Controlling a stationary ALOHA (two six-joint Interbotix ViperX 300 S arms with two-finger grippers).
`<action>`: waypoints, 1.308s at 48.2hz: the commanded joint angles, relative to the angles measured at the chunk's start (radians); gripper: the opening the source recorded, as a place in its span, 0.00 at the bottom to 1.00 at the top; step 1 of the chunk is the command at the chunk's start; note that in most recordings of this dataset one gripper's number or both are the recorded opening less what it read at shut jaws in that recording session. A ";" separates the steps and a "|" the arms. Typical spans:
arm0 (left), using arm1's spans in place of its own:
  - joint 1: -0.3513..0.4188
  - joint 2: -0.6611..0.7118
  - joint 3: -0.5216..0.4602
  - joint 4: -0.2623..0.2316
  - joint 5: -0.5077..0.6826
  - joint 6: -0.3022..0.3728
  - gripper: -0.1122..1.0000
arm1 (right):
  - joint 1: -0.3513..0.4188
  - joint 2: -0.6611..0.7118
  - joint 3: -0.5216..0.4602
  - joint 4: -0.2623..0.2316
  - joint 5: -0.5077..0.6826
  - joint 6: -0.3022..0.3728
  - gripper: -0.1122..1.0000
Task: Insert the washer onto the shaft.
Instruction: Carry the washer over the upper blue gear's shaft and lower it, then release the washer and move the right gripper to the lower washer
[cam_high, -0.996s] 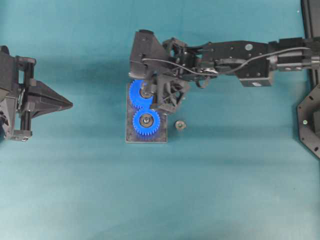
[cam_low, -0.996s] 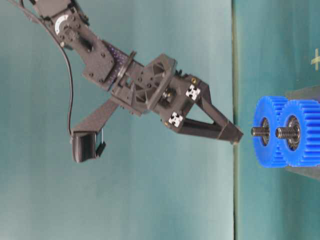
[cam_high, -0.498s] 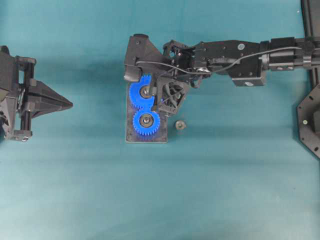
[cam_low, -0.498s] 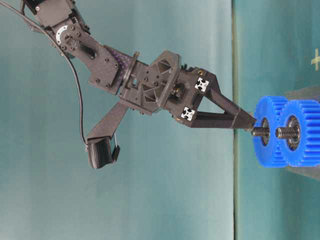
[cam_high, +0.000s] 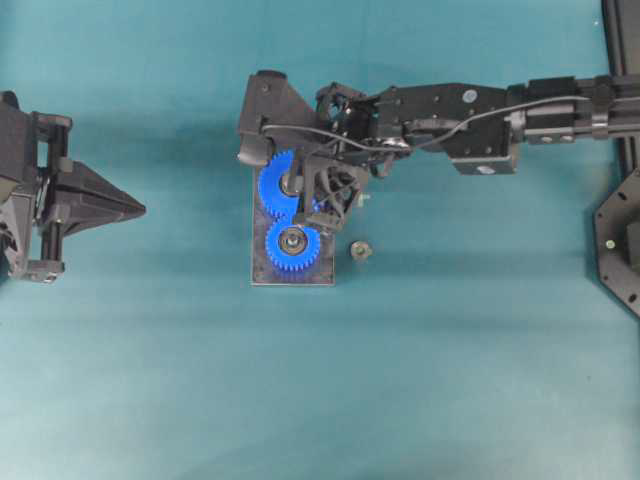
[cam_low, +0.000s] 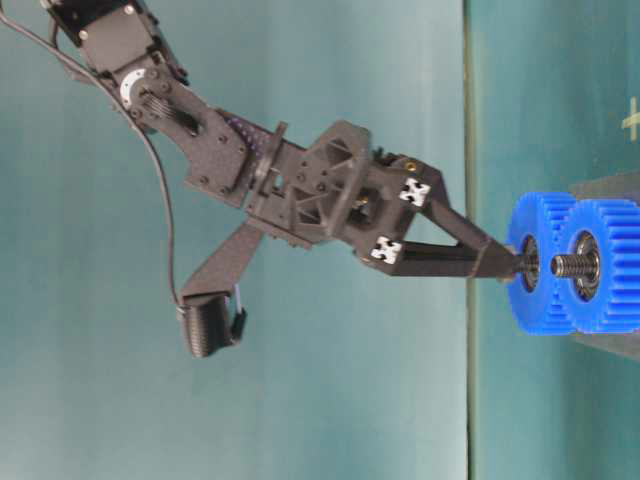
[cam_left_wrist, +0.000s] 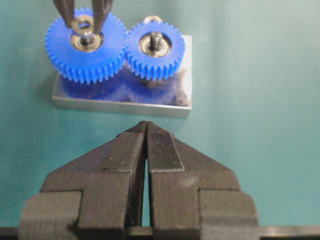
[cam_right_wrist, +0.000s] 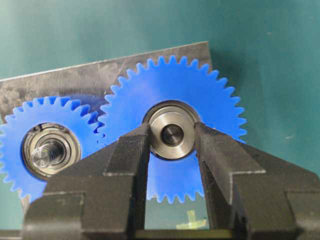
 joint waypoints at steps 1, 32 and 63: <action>0.002 0.002 -0.012 0.003 -0.009 -0.002 0.10 | 0.006 -0.014 -0.029 0.000 -0.002 -0.002 0.38; 0.002 0.000 0.005 0.003 -0.041 -0.017 0.10 | -0.005 -0.009 -0.034 0.002 -0.002 0.005 0.39; 0.002 -0.005 -0.012 0.003 -0.035 -0.018 0.10 | 0.038 -0.213 0.115 -0.026 0.035 -0.046 0.82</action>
